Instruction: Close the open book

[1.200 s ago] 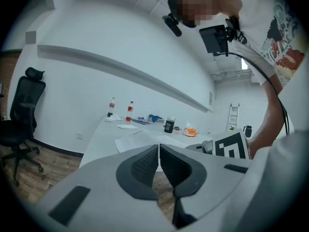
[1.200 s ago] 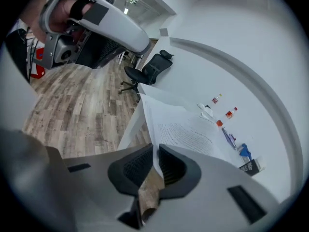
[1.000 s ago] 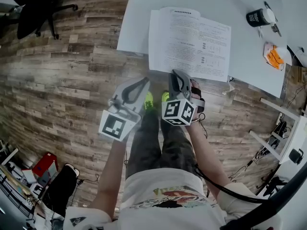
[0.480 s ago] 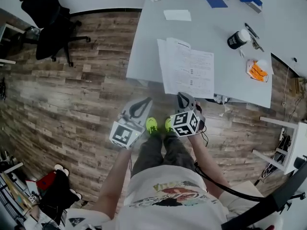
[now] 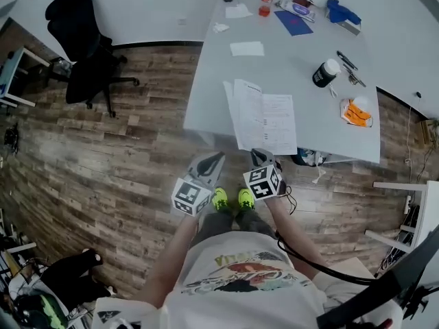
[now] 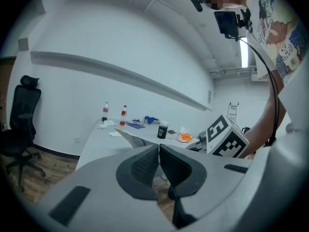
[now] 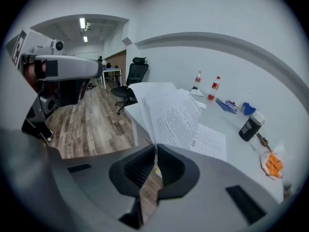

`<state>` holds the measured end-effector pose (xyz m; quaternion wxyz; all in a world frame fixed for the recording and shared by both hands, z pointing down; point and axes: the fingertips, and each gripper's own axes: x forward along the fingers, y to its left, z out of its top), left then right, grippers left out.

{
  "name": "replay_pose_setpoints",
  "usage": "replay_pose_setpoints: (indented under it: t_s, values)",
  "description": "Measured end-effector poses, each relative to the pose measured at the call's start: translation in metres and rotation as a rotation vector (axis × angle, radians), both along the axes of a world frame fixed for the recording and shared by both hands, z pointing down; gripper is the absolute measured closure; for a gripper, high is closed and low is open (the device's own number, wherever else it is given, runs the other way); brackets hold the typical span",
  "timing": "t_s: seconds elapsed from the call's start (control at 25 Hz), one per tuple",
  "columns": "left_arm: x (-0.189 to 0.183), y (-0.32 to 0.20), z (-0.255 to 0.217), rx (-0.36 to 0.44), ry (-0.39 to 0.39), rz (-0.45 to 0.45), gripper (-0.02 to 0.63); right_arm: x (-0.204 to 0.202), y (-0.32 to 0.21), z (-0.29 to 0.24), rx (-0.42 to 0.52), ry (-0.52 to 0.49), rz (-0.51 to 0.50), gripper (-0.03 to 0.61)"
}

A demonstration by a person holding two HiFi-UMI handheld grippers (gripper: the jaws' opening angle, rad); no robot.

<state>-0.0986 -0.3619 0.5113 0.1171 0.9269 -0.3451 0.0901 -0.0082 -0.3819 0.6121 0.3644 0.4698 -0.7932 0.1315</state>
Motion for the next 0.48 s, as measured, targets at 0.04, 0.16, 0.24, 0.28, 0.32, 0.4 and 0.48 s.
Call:
replay_pose_setpoints:
  t_s: [0.04, 0.16, 0.24, 0.28, 0.32, 0.4, 0.48]
  values:
    - [0.001, 0.002, -0.001, -0.001, -0.007, 0.001, 0.600, 0.002, 0.003, 0.000, -0.008, -0.020, 0.013, 0.546]
    - [0.005, 0.004, -0.004, 0.003, -0.023, 0.004, 0.600, 0.011, 0.006, -0.005, -0.014, -0.068, 0.055, 0.546]
    - [0.006, 0.005, -0.006, 0.008, -0.029, -0.002, 0.600, 0.018, 0.005, -0.009, -0.012, -0.092, 0.074, 0.548]
    - [0.007, 0.006, -0.006, 0.009, -0.032, -0.005, 0.600, 0.021, 0.005, -0.010, -0.013, -0.107, 0.084, 0.548]
    - [0.009, 0.005, -0.006, 0.010, -0.035, -0.008, 0.600, 0.025, 0.005, -0.012, -0.015, -0.121, 0.094, 0.548]
    - [0.014, 0.005, -0.006, 0.009, -0.037, -0.010, 0.600, 0.031, 0.005, -0.014, -0.016, -0.143, 0.110, 0.548]
    - [0.021, 0.006, -0.006, 0.011, -0.037, -0.006, 0.600, 0.038, 0.007, -0.014, -0.020, -0.161, 0.121, 0.548]
